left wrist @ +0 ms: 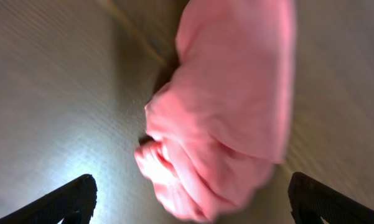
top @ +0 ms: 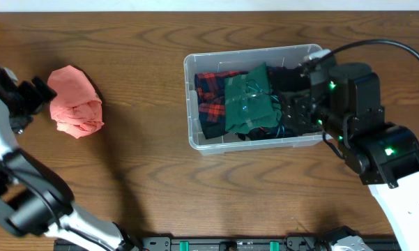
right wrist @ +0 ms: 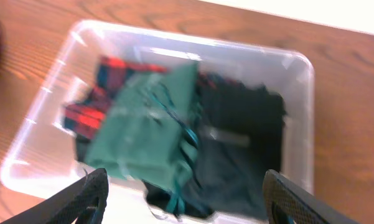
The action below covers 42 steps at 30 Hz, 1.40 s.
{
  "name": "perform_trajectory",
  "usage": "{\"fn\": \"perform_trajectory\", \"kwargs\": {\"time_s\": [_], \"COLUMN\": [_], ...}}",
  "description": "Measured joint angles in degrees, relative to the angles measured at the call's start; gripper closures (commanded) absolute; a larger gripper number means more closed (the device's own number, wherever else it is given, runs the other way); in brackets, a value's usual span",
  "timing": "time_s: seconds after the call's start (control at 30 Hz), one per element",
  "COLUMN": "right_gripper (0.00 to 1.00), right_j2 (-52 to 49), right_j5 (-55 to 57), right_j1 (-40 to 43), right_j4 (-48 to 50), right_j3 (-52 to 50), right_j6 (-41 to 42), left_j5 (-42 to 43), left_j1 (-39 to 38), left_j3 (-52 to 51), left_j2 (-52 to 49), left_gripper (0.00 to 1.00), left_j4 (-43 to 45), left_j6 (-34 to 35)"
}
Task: Pack container
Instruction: 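Grasp the pink garment with the left gripper and lift it, then lower the pink garment into the bin's left side and release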
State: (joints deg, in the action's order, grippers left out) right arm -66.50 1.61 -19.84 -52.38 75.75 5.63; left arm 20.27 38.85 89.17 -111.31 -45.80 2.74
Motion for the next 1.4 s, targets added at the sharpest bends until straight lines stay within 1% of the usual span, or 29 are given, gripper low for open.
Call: {"fn": "perform_trajectory", "kwargs": {"time_s": [0.23, 0.37, 0.4, 0.43, 0.47, 0.53, 0.57, 0.6, 0.67, 0.7, 0.9, 1.0, 1.07, 1.2, 1.3, 1.4], "right_gripper": [0.23, 0.25, 0.26, 0.26, 0.26, 0.27, 0.28, 0.28, 0.29, 0.29, 0.29, 0.28, 0.28, 0.26, 0.25, 0.24], "right_j2": [-0.2, -0.2, -0.2, -0.2, -0.2, -0.2, -0.2, -0.2, -0.2, -0.2, 0.3, 1.9, 3.7, 8.0, 10.7, 12.1], "right_j5": [2.8, 3.2, 3.3, 3.3, 3.4, 3.4, 3.4, 3.4, 3.4, 3.4, 4.7, 7.3, 8.6, 10.3, 10.9, 11.1], "right_j1": [0.5, 0.5, 0.5, 0.5, 0.5, 0.5, 0.5, 0.5, 0.5, 0.5, 0.6, 1.2, 2.1, 4.4, 5.9, 7.0], "right_j4": [-3.2, -3.3, -3.3, -3.3, -3.3, -3.4, -3.5, -3.6, -3.8, -4.0, -3.9, -3.9, -3.9, -3.9, -4.0, -4.4], "right_j3": [0.0, 0.0, 0.0, 0.0, 0.0, 0.0, 0.0, 0.0, 0.0, 0.0, 0.0, 0.0, 0.0, 0.0, 0.0, 0.0], "right_j6": [0.0, 0.2, 0.2, 0.3, 0.3, 0.3, 0.4, 0.5, 0.5, 0.5, 0.5, 1.2, 1.4, 1.6, 1.6, 1.6], "left_j5": [7.6, 12.6, 13.9, 15.1, 16.7, 19.1, 20.5, 21.9, 23.8, 24.6, 26.5, 26.4, 26.2, 26.4, 26.9, 27.4], "left_j1": [0.7, 0.7, 0.6, 0.5, 0.5, 0.3, 0.2, 0.0, -0.2, -0.3, -0.6, -1.3, -2.5, -6.7, -12.0, -18.1], "left_j3": [2.3, 4.4, 4.5, 4.5, 4.6, 4.5, 4.5, 4.5, 4.5, 4.5, 4.4, 4.0, 3.9, 4.0, 4.0, 4.1], "left_j2": [-13.7, -15.0, -15.5, -15.8, -15.8, -16.2, -16.5, -16.7, -17.0, -17.0, -16.1, -12.2, -7.0, 6.3, 15.8, 22.4], "left_gripper": [0.02, 0.02, 0.00, 0.03, 0.09, 0.27, 0.42, 0.72, 0.91, 0.95, 0.94, 0.94, 0.94, 0.94, 0.94, 0.94], "left_j4": [1.6, 3.7, 3.7, 3.7, 3.8, 3.7, 3.6, 3.4, 2.4, 1.9, -1.1, -2.1, -2.7, -3.3, -4.2, -4.7], "left_j6": [-5.3, -6.7, -7.1, -7.4, -7.6, -7.4, -7.6, -8.0, -8.1, -8.2, -8.4, -8.3, -8.1, -6.1, -4.9, -3.6]}}
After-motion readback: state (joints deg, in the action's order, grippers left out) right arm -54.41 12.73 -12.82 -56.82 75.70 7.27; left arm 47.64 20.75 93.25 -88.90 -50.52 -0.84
